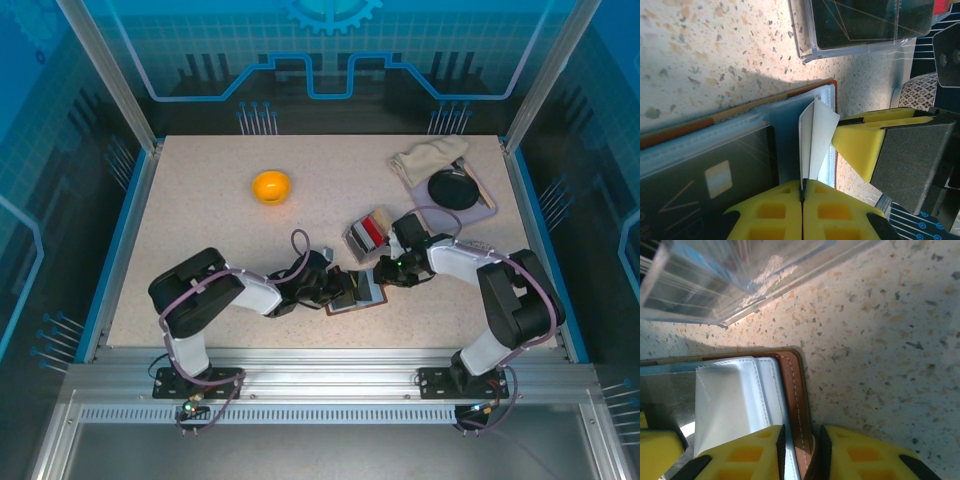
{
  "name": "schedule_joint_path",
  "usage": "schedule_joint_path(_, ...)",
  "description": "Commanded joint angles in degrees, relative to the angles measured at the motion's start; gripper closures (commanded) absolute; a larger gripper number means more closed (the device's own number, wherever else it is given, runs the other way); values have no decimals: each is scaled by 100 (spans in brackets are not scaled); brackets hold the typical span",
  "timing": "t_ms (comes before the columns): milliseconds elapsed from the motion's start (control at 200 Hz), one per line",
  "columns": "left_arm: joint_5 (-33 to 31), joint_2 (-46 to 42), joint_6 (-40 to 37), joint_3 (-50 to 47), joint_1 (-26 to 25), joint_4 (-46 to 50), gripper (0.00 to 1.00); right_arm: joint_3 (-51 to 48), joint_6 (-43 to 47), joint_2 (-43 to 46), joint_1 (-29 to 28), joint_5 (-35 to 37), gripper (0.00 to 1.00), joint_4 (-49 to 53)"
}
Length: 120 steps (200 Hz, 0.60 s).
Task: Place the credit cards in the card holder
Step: Insert the credit card into the card slot.
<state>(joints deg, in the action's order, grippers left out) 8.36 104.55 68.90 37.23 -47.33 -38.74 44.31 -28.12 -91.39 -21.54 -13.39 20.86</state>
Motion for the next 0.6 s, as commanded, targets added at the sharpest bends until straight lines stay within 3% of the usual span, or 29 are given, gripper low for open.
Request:
schedule_joint_path(0,-172,239,58,148,-99,69,92,-265,-123,-158,-60,-583,74,155)
schedule_joint_path(285,-306,-77,-83,78,-145,627,79,-279,-109,-125,51,-503,71,232)
schedule_joint_path(595,-374,-444,-328,148,-148,1389,79,-204,-25,-70,151,-520,71,335)
